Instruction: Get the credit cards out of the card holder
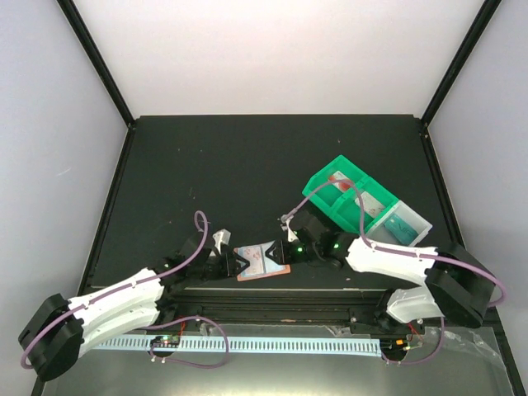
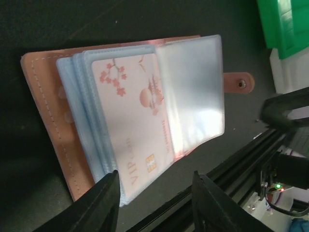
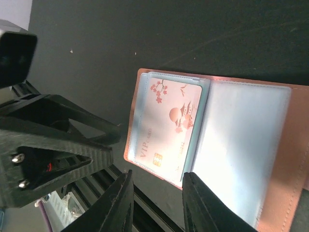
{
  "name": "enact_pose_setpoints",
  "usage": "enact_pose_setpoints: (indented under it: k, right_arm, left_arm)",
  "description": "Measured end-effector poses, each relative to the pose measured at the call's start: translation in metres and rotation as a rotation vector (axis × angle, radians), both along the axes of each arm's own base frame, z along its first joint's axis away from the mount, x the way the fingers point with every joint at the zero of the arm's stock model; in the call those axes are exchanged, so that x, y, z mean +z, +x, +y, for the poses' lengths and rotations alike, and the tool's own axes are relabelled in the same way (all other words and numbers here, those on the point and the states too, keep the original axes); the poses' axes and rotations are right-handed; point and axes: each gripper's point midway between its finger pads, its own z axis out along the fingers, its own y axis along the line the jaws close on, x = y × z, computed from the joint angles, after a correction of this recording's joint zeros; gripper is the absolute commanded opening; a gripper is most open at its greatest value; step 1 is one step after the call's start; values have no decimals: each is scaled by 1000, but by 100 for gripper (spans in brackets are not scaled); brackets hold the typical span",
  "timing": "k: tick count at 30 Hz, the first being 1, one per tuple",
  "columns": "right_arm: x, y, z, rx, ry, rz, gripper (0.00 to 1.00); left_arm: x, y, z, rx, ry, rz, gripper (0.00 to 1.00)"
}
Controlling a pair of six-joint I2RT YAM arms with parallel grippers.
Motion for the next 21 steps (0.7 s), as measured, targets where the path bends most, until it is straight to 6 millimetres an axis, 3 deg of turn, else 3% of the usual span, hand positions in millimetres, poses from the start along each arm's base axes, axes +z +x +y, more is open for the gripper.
enact_pose_setpoints:
  k: [6,15,21]
  right_arm:
    - [-13,3,12,17,-21,14,27]
    - [-37,0,18,40,-59,47,25]
    - [-47,0,22,49,-72,59,23]
  left_arm:
    - [4,3,0,15,-11,-9,40]
    - [-16,2,2,9,46,35,15]
    - [-24,3,1,-1,67,43,7]
